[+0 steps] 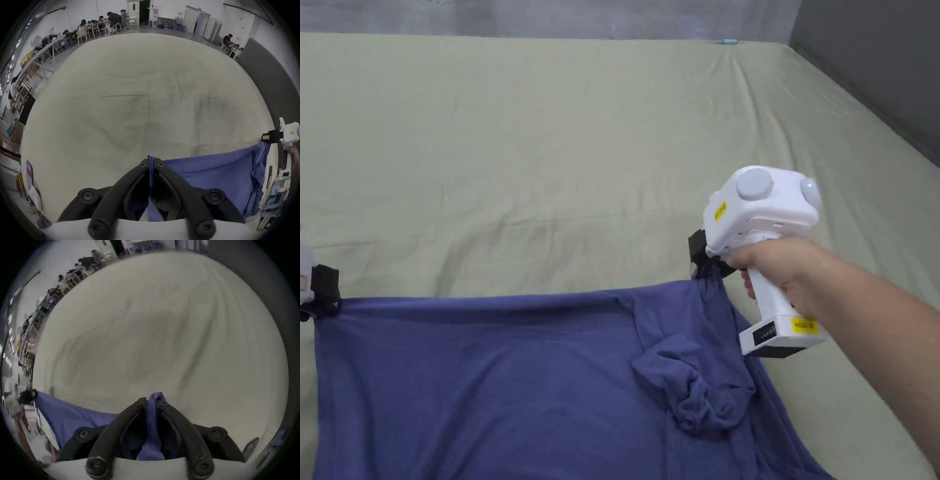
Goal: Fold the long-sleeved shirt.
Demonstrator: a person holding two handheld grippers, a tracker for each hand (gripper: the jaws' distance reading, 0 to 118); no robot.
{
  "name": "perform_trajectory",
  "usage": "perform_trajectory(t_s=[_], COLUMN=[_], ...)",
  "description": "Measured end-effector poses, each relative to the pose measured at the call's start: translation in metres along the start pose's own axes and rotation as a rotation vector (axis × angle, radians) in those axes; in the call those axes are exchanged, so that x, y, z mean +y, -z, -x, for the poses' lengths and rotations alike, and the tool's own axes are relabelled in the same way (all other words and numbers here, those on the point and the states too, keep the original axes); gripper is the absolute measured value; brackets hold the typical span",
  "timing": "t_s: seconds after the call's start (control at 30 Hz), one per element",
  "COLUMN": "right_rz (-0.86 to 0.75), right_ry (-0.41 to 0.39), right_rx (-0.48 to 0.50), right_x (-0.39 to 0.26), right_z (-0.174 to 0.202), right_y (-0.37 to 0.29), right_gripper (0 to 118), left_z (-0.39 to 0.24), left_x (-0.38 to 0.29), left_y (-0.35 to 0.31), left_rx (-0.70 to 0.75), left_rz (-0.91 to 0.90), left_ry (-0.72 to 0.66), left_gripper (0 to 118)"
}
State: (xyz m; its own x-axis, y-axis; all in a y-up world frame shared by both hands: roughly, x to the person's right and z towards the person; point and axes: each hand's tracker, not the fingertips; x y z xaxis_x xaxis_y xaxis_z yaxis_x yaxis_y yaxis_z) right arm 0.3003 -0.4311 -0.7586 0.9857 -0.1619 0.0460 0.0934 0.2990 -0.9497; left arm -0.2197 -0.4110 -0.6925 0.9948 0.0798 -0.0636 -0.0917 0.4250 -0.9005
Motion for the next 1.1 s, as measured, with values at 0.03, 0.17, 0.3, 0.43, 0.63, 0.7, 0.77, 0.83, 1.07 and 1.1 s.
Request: perform_trajectory(t_s=[0.03,0.17,0.3,0.43,0.63,0.7,0.77,0.83,1.07,1.1], right_rz=[-0.024,-0.128,-0.160,-0.108,0.038,0.075,0.106,0.112,0.126,0.125], right_ry=[-0.058,-0.223,-0.343,-0.352,-0.348,-0.326,-0.307,-0.292,-0.261,-0.257], right_rx=[0.027,0.037,0.037,0.027,0.009,0.015,0.014,0.009,0.020,0.023], right_x=[-0.004,-0.054,-0.135,-0.218,-0.296,-0.306,-0.309,-0.306,-0.294,-0.294], right_z=[0.003,0.007,0.003,-0.011,-0.026,-0.030,-0.035,-0.037,-0.040,-0.041], right_y=[-0.017,-0.088,-0.137,-0.146,-0.120,-0.105,-0.090,-0.081,-0.063,-0.066], right_gripper=[6,6,6,6,6,6,6,6,10,18], left_z=[0.000,0.002,0.012,0.025,0.010,0.008,0.004,0.003,0.000,-0.001], left_x=[-0.001,-0.018,-0.059,-0.121,-0.217,-0.237,-0.254,-0.264,-0.268,-0.267], left_y=[-0.006,-0.039,-0.075,-0.104,-0.115,-0.101,-0.086,-0.072,-0.065,-0.068], left_rx=[-0.010,-0.047,-0.088,-0.125,-0.082,-0.061,-0.041,-0.037,-0.027,-0.024], left_rz=[-0.011,-0.056,-0.077,-0.055,0.093,0.135,0.193,0.207,0.201,0.194], left_ry=[-0.003,0.073,0.131,0.143,0.239,0.241,0.221,0.206,0.139,0.133], left_gripper=[0,0,0,0,0,0,0,0,0,0])
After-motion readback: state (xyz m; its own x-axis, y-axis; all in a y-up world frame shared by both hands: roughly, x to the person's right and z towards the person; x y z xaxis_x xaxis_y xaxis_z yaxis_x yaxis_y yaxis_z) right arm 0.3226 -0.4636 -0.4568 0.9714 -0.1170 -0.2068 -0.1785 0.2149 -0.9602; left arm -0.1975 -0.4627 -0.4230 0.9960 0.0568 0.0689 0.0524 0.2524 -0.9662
